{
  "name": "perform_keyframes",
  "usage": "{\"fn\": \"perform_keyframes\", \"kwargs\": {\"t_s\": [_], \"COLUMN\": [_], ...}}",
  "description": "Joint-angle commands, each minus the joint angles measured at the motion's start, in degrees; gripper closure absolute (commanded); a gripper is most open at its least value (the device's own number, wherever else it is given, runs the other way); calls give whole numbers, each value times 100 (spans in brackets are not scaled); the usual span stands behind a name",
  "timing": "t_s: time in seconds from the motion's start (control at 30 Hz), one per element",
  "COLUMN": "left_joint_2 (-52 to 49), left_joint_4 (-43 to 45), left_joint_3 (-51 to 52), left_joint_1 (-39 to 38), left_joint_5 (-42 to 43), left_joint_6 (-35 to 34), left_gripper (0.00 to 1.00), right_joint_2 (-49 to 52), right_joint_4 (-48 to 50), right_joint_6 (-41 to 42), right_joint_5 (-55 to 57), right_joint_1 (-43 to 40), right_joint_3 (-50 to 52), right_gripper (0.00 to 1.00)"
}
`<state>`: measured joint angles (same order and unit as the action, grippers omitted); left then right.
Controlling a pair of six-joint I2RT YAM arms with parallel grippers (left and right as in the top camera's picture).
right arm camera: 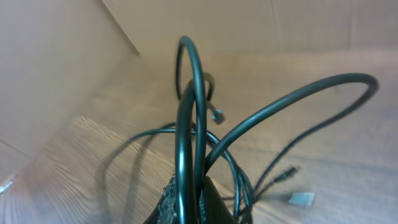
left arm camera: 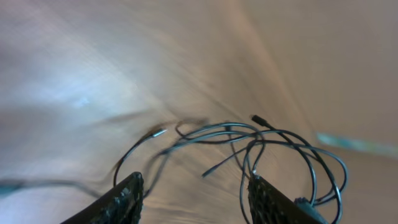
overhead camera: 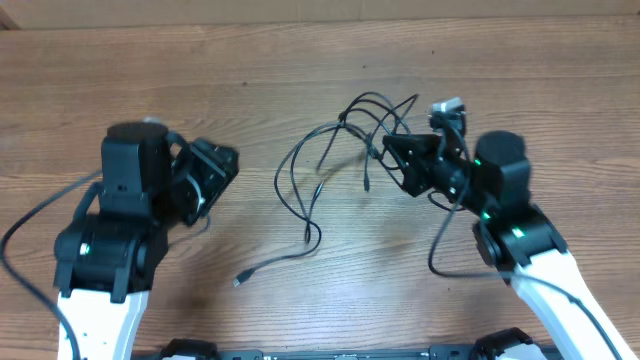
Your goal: Untangle cables
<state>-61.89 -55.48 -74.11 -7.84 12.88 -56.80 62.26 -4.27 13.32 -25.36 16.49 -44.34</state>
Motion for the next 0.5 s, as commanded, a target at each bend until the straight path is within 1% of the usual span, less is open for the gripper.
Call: {"fn": "perform_keyframes", "kwargs": {"t_s": [0.0,0.03,0.07,0.1,0.17,0.27,0.33,0.37,0.47], "left_joint_2": [-144,-181,-186,-186,-188,-249,-291,-315,-358], "left_joint_4": [708,1202,1377,1434,1362,1246,1237,1231,1244], "left_joint_3": [-111,-111,-111,-111,-111,-109,-109,-109,-109], "left_joint_1": [-9,-9,-9,-13,-13,-50,-140,-245,-470], "left_joint_5": [1631,2382,2601,2636,2522,2529,2573,2553,2413], "left_joint_6": [1637,2238,2439,2540,2553,2601,3038,3462,4111], "left_gripper": [44,36,26,20,1,0,0,0,0], "right_joint_2": [-503,-654,-730,-767,-815,-815,-815,-815,-815], "right_joint_4": [48,98,116,138,260,551,743,898,1093], "right_joint_6": [227,374,490,586,791,981,1154,1333,1657], "right_joint_5": [-81,-83,-83,-85,-197,-577,-728,-844,-1108], "right_joint_1": [-39,-50,-50,-50,-48,-48,-48,-48,-48], "right_joint_3": [-269,-282,-293,-304,-306,-304,-306,-304,-304], "right_gripper": [96,96,96,96,96,96,96,96,96]}}
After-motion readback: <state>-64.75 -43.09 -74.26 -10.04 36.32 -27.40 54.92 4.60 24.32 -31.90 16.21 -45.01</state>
